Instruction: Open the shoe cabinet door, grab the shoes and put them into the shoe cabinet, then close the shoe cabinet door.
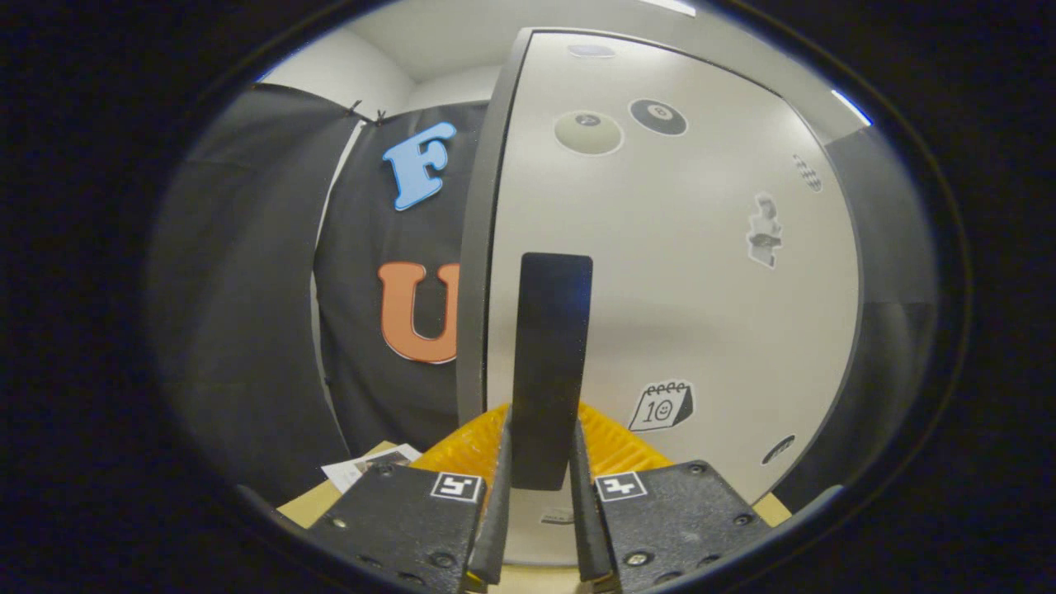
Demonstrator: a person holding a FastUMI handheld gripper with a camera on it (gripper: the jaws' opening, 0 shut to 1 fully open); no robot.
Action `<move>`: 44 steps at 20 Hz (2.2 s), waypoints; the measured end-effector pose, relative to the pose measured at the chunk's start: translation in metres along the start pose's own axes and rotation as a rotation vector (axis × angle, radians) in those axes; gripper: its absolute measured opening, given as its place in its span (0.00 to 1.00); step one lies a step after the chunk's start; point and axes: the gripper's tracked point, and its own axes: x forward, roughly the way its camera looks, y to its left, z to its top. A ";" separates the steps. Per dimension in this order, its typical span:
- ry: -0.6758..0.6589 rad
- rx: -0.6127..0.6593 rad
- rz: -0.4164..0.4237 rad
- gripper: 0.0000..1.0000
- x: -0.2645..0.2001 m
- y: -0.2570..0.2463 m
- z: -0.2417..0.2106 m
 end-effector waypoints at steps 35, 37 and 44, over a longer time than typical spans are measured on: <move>-0.206 0.050 0.384 0.26 -0.090 -0.047 -0.002; -0.209 0.050 0.359 0.26 -0.093 -0.054 -0.001; -0.239 0.013 0.132 0.25 -0.098 -0.106 0.000</move>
